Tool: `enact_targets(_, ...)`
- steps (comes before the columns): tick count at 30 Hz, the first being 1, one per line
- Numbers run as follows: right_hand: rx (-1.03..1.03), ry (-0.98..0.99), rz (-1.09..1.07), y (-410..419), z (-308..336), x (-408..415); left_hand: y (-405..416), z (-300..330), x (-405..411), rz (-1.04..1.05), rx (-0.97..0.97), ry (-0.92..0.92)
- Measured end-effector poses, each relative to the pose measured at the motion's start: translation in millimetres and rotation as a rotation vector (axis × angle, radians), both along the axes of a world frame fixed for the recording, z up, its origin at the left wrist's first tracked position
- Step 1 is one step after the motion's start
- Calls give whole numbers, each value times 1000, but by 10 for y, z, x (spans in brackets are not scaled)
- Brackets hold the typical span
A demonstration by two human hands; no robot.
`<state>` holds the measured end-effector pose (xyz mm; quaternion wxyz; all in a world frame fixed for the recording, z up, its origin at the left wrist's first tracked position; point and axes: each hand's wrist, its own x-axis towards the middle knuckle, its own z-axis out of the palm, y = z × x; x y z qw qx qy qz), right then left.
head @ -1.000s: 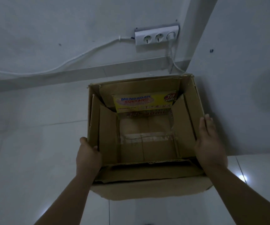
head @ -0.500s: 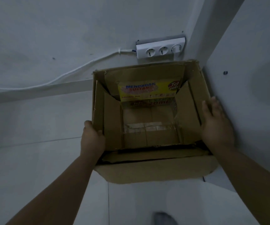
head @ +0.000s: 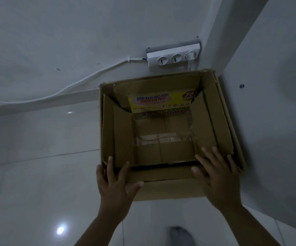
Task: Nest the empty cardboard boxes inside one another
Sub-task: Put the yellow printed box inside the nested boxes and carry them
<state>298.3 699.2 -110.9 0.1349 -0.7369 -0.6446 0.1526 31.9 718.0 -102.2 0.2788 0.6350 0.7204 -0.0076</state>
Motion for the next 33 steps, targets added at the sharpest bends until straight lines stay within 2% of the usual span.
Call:
enact_targets(4,-77,-79,169,192,-19,148,230,-48,40,47,-3,12)
enact_targets(11,-105,-183,129,685,-42,303,796,-46,241,46,-97,-22)
enact_targets(17,-95,-157,136,1122,-58,411,1120,-4,455,161,-122,21)
enact_targets(22,-117,-155,191,1075,4,439,1030,46,413,97,-159,24)
enact_targets(26,-179,-81,243,1037,75,488,974,135,404,86,-216,14)
enact_targets(30,-343,-21,230,1025,132,468,995,263,342,40,-338,23)
enact_targets(31,-415,-32,234,1051,133,478,1025,297,310,10,-308,62)
enact_targets(33,-599,-40,226,1143,181,461,1153,358,236,-4,-105,131)
